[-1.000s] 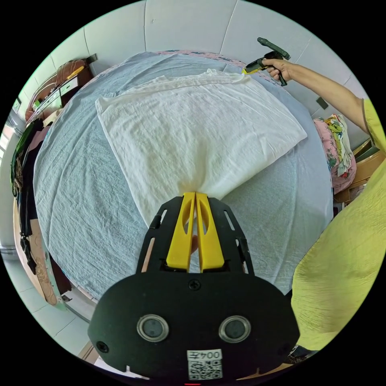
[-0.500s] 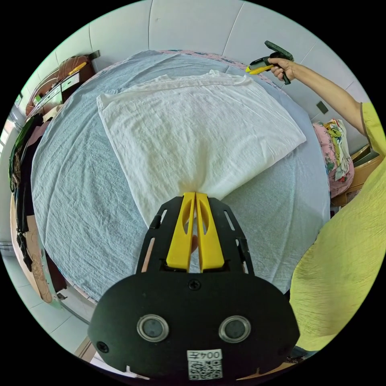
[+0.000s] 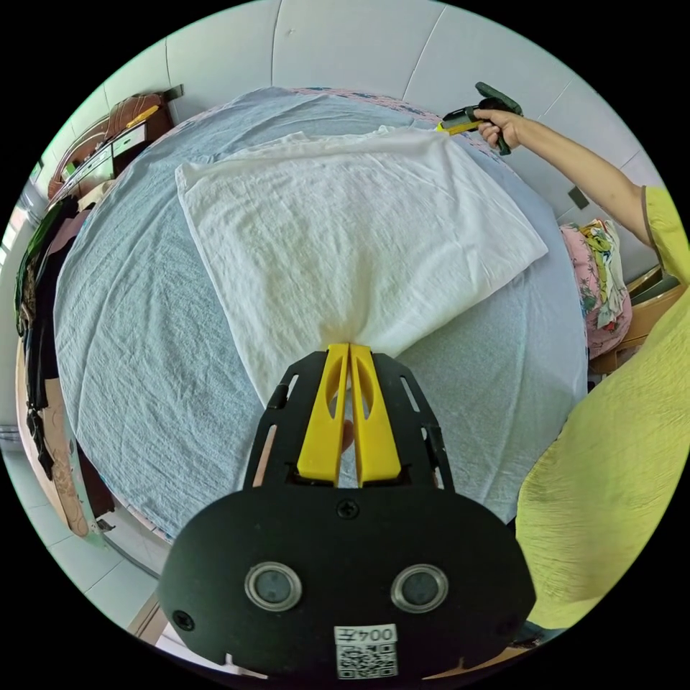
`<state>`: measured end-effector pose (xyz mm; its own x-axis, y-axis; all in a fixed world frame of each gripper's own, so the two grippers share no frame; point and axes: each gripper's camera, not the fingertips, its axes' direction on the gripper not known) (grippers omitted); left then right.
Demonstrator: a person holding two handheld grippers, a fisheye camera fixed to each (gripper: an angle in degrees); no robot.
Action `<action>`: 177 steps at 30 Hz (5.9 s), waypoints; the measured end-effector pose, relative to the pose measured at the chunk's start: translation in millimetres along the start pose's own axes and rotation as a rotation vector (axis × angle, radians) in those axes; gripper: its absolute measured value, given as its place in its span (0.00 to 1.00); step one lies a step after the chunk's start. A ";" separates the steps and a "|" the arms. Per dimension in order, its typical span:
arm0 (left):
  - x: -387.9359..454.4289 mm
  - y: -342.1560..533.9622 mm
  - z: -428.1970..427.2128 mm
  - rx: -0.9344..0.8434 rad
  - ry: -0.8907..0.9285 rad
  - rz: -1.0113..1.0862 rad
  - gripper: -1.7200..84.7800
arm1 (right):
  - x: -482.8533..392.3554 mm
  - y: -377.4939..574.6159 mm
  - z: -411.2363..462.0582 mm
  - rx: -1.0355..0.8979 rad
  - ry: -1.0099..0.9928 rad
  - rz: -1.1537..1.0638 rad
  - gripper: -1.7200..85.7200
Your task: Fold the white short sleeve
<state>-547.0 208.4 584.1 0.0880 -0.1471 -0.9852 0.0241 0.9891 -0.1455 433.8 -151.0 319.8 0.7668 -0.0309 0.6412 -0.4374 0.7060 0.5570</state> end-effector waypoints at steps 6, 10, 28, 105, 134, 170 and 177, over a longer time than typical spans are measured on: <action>-7.7 -3.8 2.0 -0.015 -0.003 0.003 0.02 | 71.6 3.5 -1.0 -0.003 -0.291 0.264 0.07; -12.9 -6.2 3.7 -0.022 -0.009 0.002 0.02 | 93.3 17.3 -23.0 -0.011 -0.358 0.247 0.13; -47.9 -9.3 14.3 0.022 0.037 0.009 0.02 | 127.8 374.6 -94.3 0.108 -0.252 0.202 0.14; -264.2 -350.0 131.0 -0.067 -0.011 0.103 0.05 | -123.7 328.9 194.9 -0.206 0.421 -0.207 0.06; -118.0 -194.3 117.7 0.188 -0.233 0.042 0.04 | 76.4 91.0 17.0 0.244 -0.182 0.079 0.12; -97.7 -127.9 35.0 0.212 -0.173 0.012 0.03 | 2.9 229.6 -20.7 0.211 0.079 -0.138 0.08; -96.4 -116.6 12.3 0.223 -0.167 0.008 0.03 | 16.7 246.0 -38.3 0.237 0.143 -0.068 0.05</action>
<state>-546.0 107.1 697.2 0.2514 -0.1570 -0.9551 0.2397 0.9661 -0.0957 357.0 49.2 447.3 0.8493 0.0400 0.5263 -0.4675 0.5200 0.7149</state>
